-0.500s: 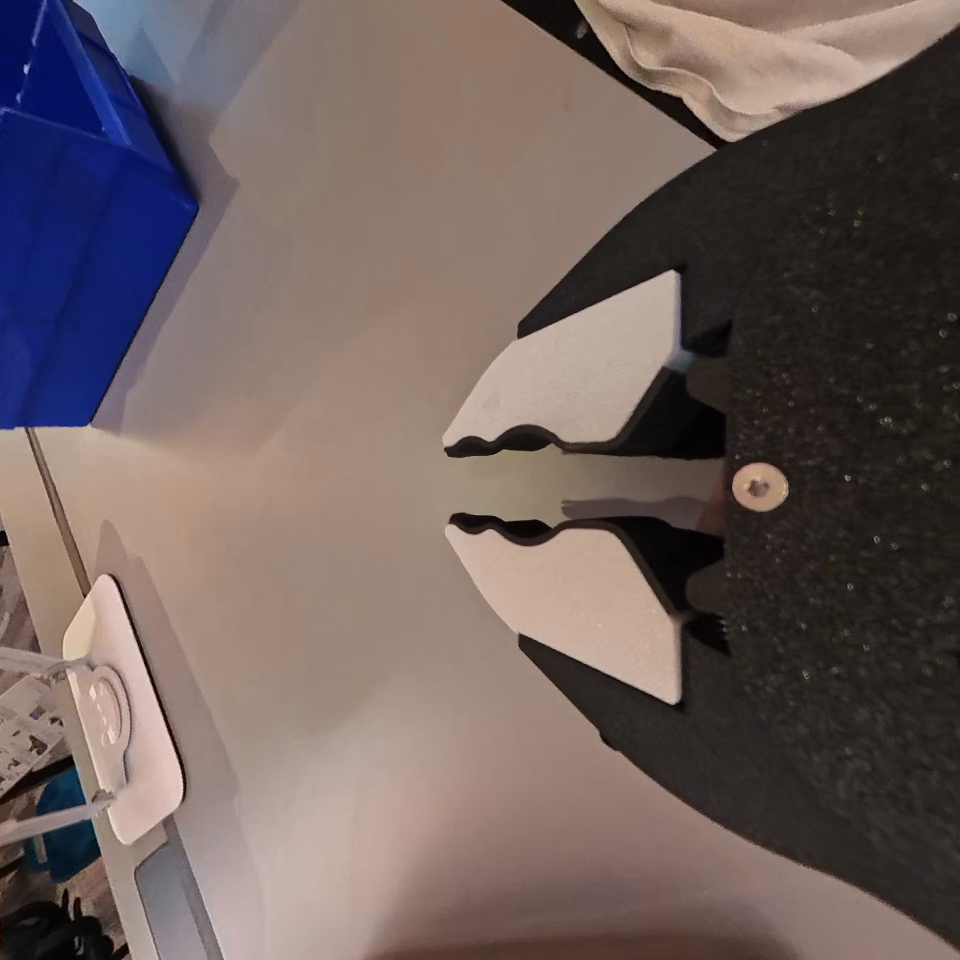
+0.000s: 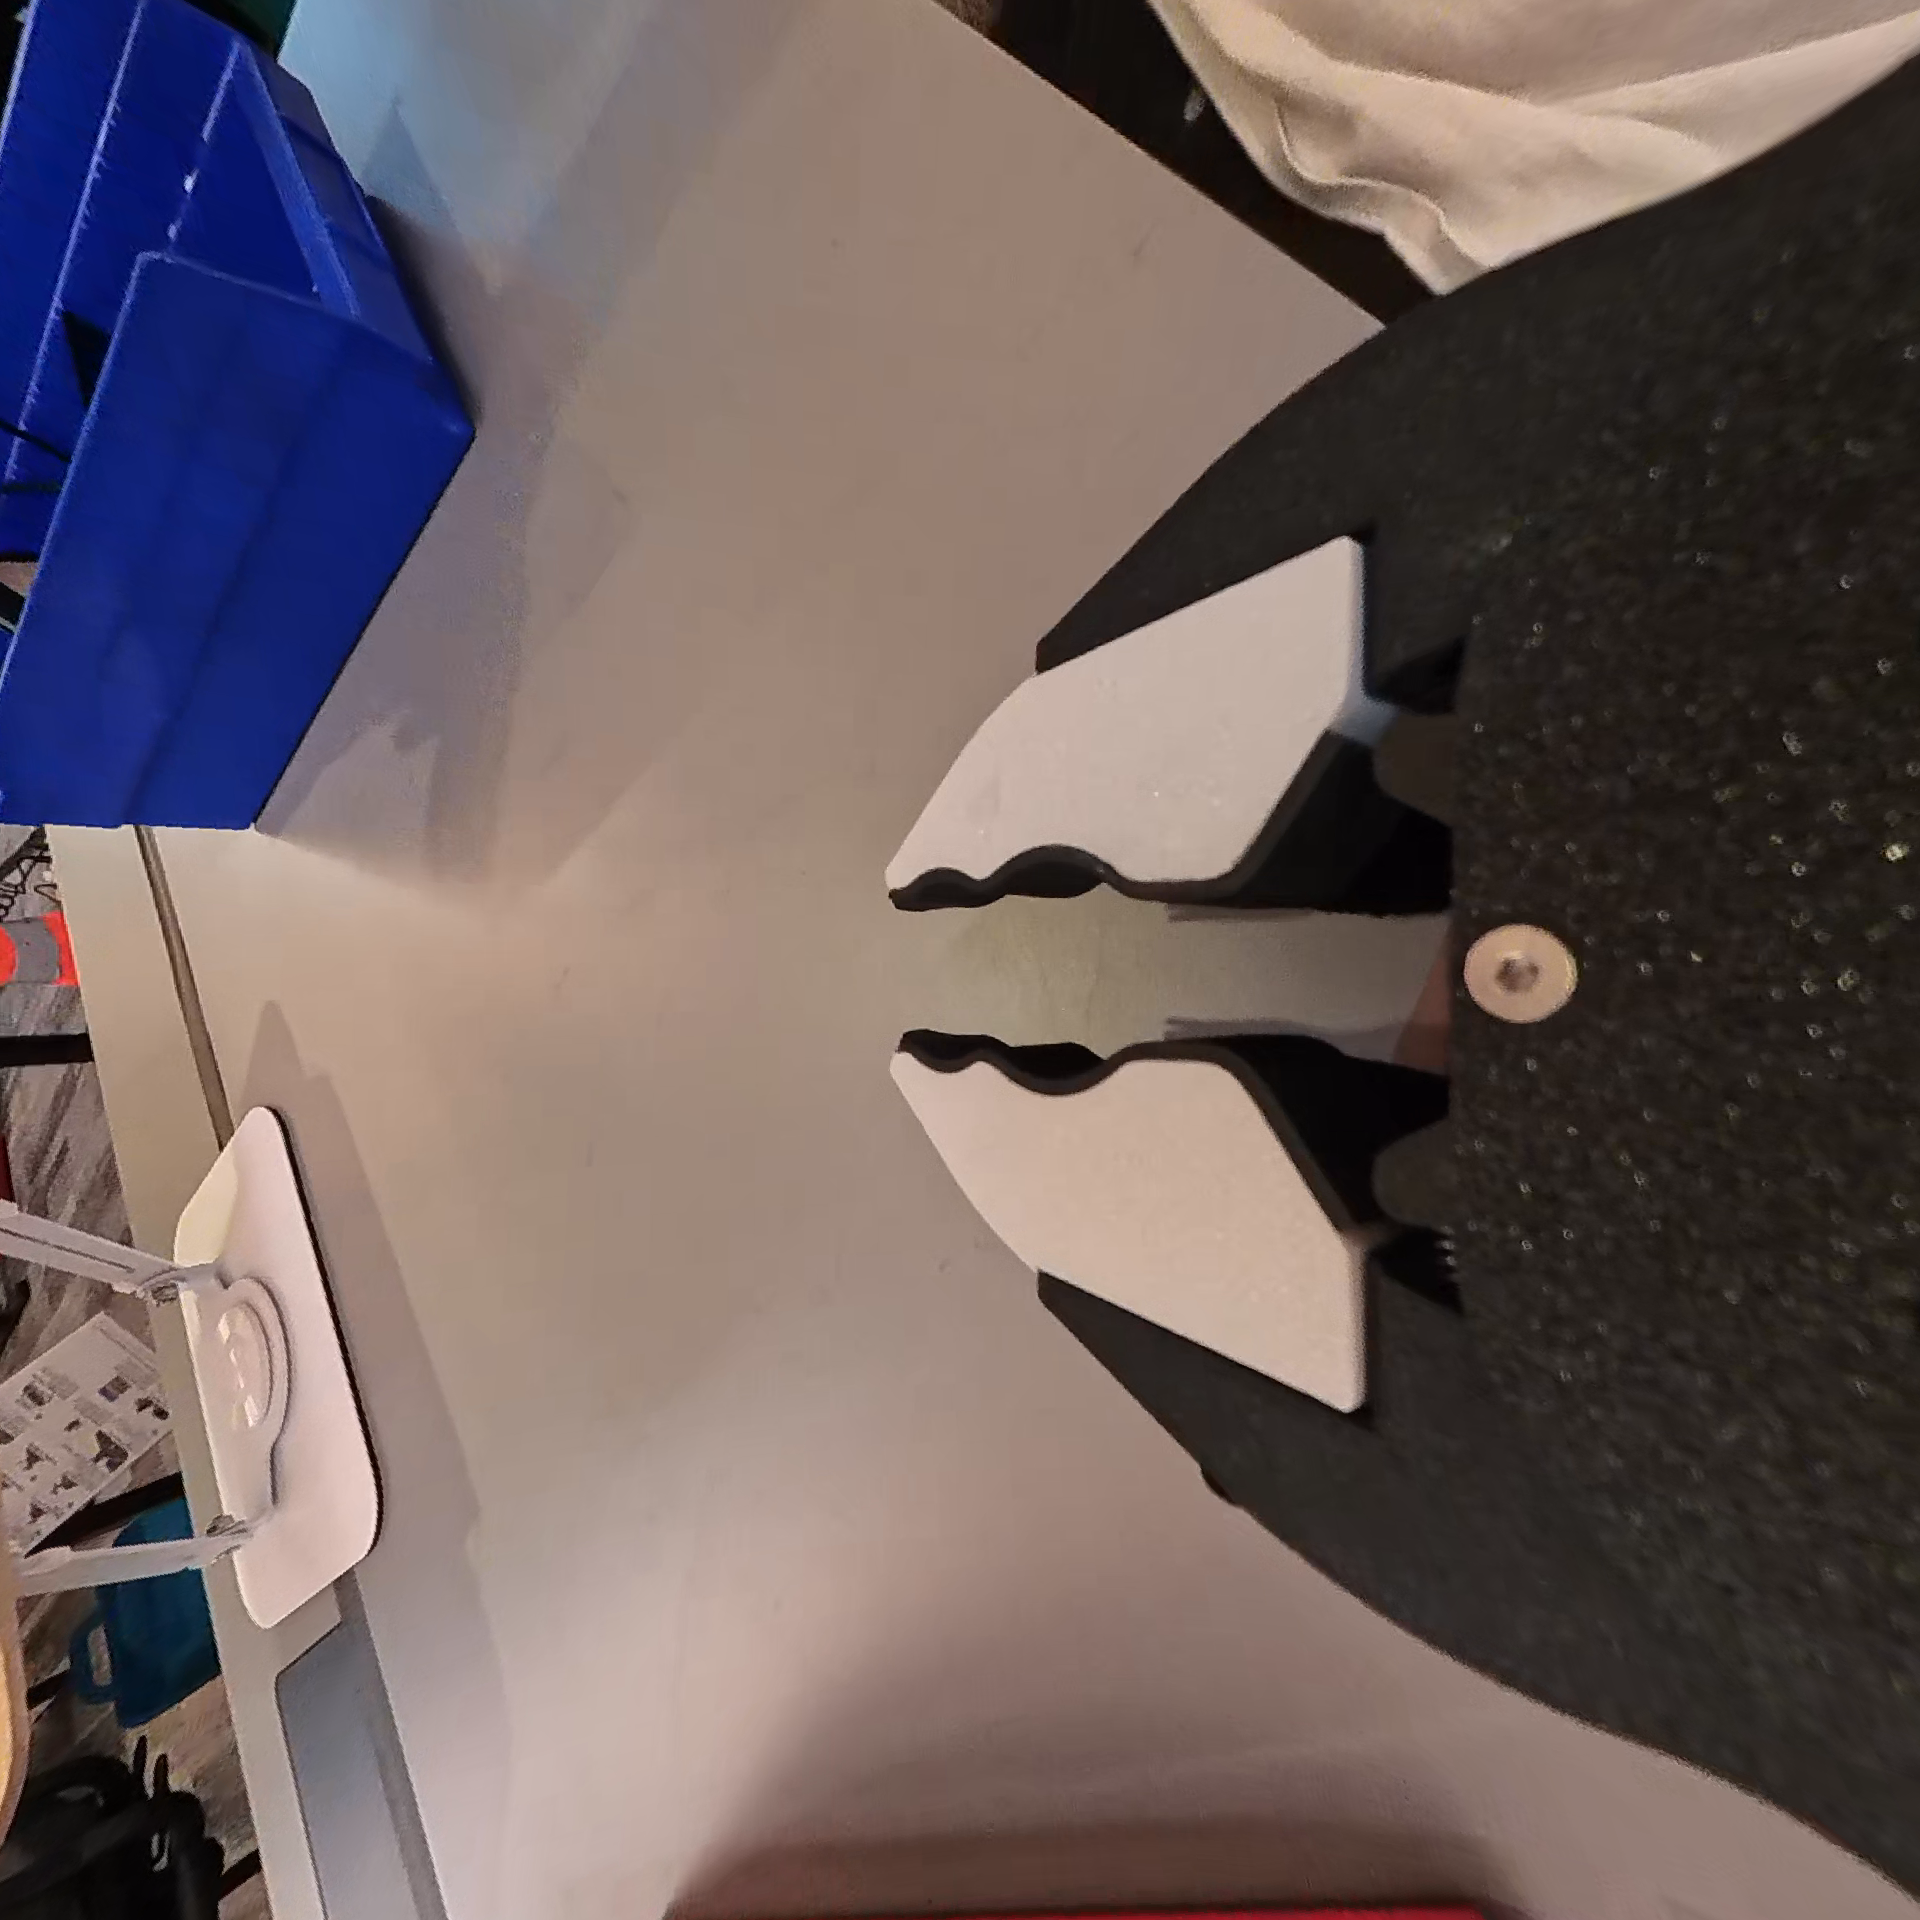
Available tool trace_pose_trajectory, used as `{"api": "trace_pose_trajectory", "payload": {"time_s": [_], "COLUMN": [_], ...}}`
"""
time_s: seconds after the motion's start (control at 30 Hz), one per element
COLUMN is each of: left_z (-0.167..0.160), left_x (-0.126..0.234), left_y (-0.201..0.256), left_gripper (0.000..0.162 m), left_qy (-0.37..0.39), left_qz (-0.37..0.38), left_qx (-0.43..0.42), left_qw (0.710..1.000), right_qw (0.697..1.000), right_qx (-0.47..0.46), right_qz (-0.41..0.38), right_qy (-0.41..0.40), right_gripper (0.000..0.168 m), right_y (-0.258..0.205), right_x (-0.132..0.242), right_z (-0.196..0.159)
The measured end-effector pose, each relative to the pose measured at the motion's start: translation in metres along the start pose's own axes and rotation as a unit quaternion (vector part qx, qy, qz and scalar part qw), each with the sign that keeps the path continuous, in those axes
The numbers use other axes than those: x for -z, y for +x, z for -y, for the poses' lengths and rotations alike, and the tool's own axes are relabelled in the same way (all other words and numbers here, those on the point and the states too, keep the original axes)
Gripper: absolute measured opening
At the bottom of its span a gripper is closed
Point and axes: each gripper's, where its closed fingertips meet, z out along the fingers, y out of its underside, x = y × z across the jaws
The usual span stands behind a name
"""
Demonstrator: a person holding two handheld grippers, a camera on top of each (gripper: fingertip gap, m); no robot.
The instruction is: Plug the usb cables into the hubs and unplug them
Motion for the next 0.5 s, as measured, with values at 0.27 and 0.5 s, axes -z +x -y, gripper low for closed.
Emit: {"api": "trace_pose_trajectory", "payload": {"time_s": [0.27,0.5], "left_z": [0.002,0.003], "left_x": [-0.009,-0.016], "left_y": [0.006,0.008], "left_gripper": [0.023,0.023], "left_qy": [-0.004,-0.007], "left_qz": [0.001,0.019], "left_qx": [-0.009,-0.041], "left_qw": [1.000,0.999], "right_qw": [0.995,0.979], "right_qx": [0.092,0.205], "right_qz": [0.044,-0.017], "right_qy": [0.014,-0.013], "right_gripper": [0.053,0.050], "right_y": [-0.148,-0.207], "right_x": [-0.009,0.015], "right_z": [0.062,0.108]}}
